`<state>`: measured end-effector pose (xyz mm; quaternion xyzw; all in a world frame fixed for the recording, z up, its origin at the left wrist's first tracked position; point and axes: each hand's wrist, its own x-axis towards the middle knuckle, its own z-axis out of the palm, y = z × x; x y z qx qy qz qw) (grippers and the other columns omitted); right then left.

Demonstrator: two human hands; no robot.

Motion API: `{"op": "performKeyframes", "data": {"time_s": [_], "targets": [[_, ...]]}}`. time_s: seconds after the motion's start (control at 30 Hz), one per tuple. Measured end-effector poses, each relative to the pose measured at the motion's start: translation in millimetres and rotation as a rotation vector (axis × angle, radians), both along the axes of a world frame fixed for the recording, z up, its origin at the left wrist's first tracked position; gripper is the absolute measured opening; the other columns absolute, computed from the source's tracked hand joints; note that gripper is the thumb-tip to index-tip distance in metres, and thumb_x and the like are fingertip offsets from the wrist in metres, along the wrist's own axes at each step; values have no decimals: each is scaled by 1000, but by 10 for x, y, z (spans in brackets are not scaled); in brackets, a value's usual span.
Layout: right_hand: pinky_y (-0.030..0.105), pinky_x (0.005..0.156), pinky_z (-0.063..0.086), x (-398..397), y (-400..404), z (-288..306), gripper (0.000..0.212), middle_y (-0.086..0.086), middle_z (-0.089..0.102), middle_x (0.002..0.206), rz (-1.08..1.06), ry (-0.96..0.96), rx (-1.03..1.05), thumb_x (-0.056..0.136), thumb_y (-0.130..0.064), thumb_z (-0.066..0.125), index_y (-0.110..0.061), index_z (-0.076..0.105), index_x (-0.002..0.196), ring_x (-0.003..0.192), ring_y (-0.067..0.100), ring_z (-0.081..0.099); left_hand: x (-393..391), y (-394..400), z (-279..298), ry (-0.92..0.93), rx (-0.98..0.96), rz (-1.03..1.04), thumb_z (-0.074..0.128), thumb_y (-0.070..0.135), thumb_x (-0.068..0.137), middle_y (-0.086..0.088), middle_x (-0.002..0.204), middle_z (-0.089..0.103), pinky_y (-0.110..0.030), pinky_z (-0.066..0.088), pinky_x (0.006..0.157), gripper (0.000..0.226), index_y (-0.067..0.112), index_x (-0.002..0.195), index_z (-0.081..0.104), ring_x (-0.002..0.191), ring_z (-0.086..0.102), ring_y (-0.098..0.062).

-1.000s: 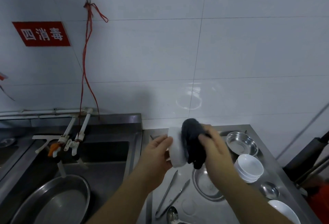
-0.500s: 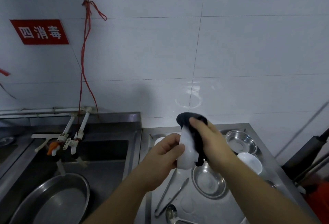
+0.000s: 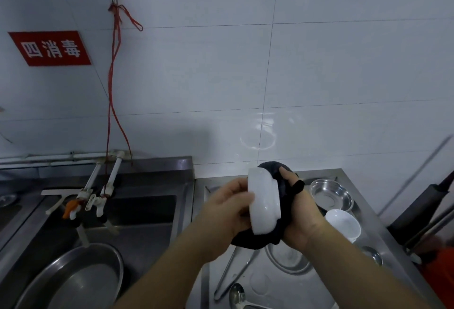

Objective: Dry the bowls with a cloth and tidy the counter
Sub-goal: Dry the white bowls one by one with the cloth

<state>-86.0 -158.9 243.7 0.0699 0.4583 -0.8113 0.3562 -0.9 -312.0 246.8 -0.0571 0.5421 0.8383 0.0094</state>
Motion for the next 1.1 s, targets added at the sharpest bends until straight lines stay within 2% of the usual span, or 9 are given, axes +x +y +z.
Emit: {"op": "performKeyframes", "data": {"time_s": [0.13, 0.33, 0.43, 0.53, 0.6, 0.7, 0.87, 0.97, 1.1], "targets": [[48, 81, 63, -58, -5, 83, 55, 21, 77, 118, -15, 47, 74, 89, -56, 70, -9, 81, 115, 99, 39, 77, -63, -70, 116, -30, 139, 12, 67, 22, 89, -20, 116, 75, -45, 63, 78, 27, 8, 110, 76, 100, 75, -33], [44, 69, 63, 10, -108, 62, 41, 16, 75, 93, -85, -76, 91, 96, -46, 62, -10, 79, 87, 75, 34, 75, -3, 32, -64, 110, -334, -8, 57, 27, 99, -6, 117, 72, -50, 62, 93, 21, 24, 117, 66, 111, 71, -30], [41, 57, 61, 36, -114, 20, 43, 16, 74, 84, -112, -135, 92, 98, -48, 61, -10, 74, 81, 67, 33, 74, 65, 102, -211, 139, -478, -21, 54, 30, 101, -6, 115, 70, -37, 63, 84, 18, 29, 117, 61, 99, 69, -26], [40, 61, 63, 29, -61, 14, 44, 15, 74, 86, -132, -101, 103, 98, -48, 61, -11, 77, 80, 69, 32, 74, 89, 147, -208, 95, -369, -39, 60, 29, 97, -9, 114, 73, -29, 59, 81, 21, 26, 116, 65, 96, 71, -19], [39, 61, 62, 18, -43, 56, 43, 14, 76, 86, -121, -44, 97, 97, -45, 61, -15, 80, 75, 69, 31, 74, 37, 125, -152, 31, -139, 6, 70, 30, 89, -10, 117, 76, -38, 62, 88, 28, 24, 116, 73, 108, 75, -26], [45, 75, 59, 47, -72, 129, 35, 17, 77, 98, -115, 12, 114, 94, -46, 65, -14, 80, 97, 82, 35, 73, -45, 41, -89, -21, 30, 59, 71, 25, 93, -13, 123, 75, -49, 63, 88, 25, 21, 117, 77, 116, 73, -35], [46, 57, 62, 116, -116, 112, 55, 18, 77, 83, -221, -100, 149, 104, -46, 53, -9, 79, 72, 63, 34, 75, 16, 90, -214, 94, -284, 25, 61, 30, 100, -5, 120, 73, -37, 62, 90, 21, 25, 119, 67, 112, 73, -27], [48, 73, 59, 162, -133, 108, 47, 15, 74, 79, -253, -189, 163, 104, -43, 52, -7, 70, 81, 64, 33, 73, 53, 155, -361, 142, -539, -2, 57, 31, 102, -7, 107, 71, -39, 63, 89, 14, 24, 113, 61, 100, 70, -29], [43, 73, 55, 155, -111, 154, 36, 10, 68, 73, -290, -199, 124, 104, -37, 56, -11, 67, 83, 69, 29, 65, 67, 183, -393, 122, -470, -20, 61, 17, 101, -13, 113, 74, -49, 62, 94, 17, 21, 117, 65, 109, 72, -30]]}}
